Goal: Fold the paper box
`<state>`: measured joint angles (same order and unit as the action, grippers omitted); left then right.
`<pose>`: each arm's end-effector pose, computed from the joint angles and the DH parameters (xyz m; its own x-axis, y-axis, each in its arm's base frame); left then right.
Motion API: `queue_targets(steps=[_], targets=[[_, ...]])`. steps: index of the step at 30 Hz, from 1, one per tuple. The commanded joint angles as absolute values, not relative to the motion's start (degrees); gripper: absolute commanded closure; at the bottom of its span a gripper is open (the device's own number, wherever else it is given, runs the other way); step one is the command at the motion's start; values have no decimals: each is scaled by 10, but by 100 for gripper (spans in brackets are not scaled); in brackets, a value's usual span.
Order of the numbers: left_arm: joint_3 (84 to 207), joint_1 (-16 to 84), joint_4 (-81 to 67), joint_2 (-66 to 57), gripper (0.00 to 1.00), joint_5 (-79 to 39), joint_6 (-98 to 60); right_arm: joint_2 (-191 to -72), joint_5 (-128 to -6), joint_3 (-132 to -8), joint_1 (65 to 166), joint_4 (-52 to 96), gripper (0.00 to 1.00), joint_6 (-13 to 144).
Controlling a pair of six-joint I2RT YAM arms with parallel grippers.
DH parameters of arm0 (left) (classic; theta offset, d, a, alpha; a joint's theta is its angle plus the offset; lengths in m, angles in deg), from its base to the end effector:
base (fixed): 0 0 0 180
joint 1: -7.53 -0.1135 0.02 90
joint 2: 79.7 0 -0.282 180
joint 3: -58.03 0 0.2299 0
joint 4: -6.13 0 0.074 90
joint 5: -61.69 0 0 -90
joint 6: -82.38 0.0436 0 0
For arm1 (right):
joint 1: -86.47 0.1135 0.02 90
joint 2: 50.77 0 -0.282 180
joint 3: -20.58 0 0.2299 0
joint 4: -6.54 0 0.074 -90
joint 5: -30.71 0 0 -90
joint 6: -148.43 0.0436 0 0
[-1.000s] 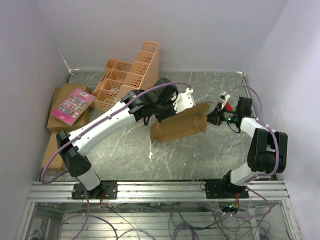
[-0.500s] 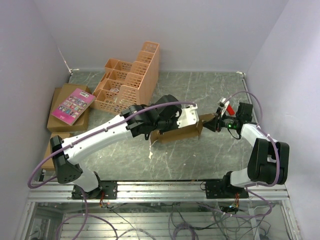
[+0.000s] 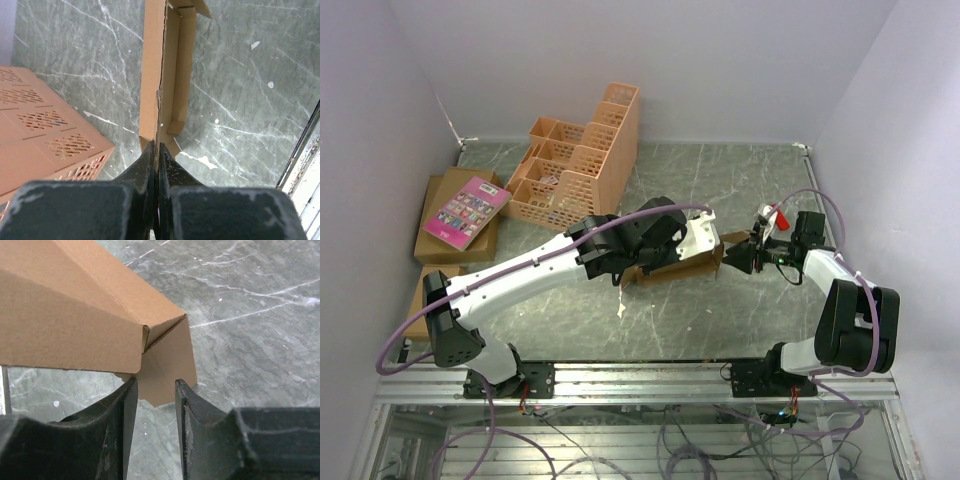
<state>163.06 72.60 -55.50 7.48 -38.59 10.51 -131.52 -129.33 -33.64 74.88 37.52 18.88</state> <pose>0.1375 -0.2773 0.3847 -0.0164 0.7617 -0.6477 0.8871 0.3100 0.3420 0.2317 -0.0057 0.2142 -0.3659 -0.1469 -0.9190 -0.8546 0.4440 0.2693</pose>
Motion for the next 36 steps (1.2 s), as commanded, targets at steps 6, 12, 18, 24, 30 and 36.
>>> queue_targets(steps=[6, 12, 18, 24, 30, 36], targets=[[1632, 731, -541, 68, 93, -341, 73, -1284, -1317, -291, 746, 289, 61, 201], [1641, 729, -545, 66, 93, -327, 66, -1288, -1329, -287, 733, 304, 60, 163], [1650, 719, -551, 75, 93, -307, 60, -1302, -1322, -307, 723, 348, 62, 104], [1651, 709, -561, 79, 93, -281, 53, -1313, -1319, -321, 722, 355, 65, 92], [1665, 689, -584, 97, 93, -261, 48, -1325, -1317, -321, 723, 315, 66, 113], [1706, 670, -616, 129, 93, -262, 46, -1325, -1313, -318, 732, 287, 66, 117]])
